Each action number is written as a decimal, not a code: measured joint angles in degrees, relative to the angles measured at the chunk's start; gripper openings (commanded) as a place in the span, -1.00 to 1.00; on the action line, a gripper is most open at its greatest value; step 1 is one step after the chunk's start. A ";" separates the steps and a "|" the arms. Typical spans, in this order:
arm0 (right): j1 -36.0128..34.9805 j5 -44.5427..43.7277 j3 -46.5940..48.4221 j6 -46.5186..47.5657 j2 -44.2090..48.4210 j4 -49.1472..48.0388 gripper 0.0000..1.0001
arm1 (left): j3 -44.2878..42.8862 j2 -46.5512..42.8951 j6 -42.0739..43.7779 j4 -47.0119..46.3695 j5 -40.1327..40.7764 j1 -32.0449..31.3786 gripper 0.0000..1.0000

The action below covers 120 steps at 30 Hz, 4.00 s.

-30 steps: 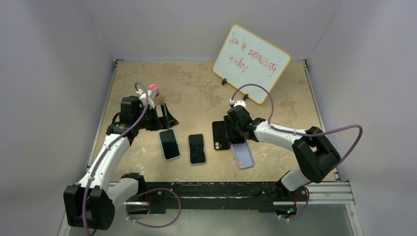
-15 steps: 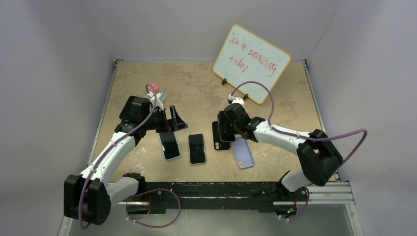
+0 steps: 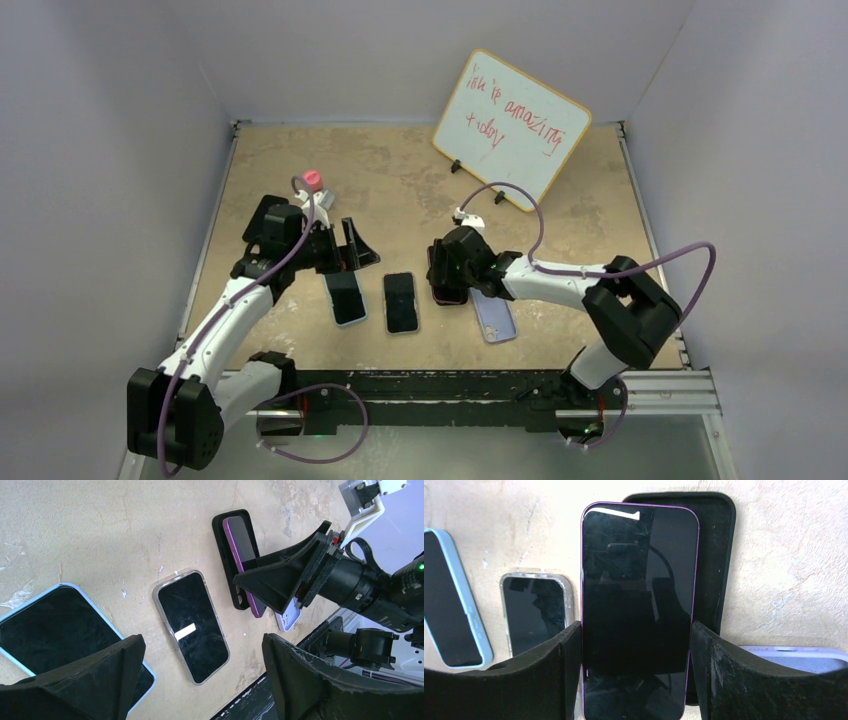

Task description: Put the phone into the phone case

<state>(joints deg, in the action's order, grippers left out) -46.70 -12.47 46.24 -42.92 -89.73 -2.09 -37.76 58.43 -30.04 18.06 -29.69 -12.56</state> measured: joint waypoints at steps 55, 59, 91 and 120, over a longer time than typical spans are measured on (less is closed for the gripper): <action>16.26 19.85 -1.07 11.13 -0.22 1.60 -0.08 | -2.97 28.37 -13.77 -24.52 6.82 -23.67 -0.14; 16.41 21.46 -2.16 11.23 -0.24 1.33 -0.10 | -2.99 29.97 -14.45 -25.11 7.72 -24.70 -0.19; 17.79 28.63 -5.46 8.94 -1.01 -4.74 -0.26 | -9.84 40.15 -15.02 -21.51 8.31 -27.04 -0.84; 21.20 34.45 -5.95 6.29 -2.91 -10.19 -0.05 | -15.19 44.72 -10.73 -23.06 13.11 -25.07 -0.86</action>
<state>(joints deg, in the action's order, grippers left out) -25.50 21.98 40.29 -36.62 -92.64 -12.27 -52.95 103.15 -40.77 -4.99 -16.58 -37.63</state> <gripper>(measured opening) 0.475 0.133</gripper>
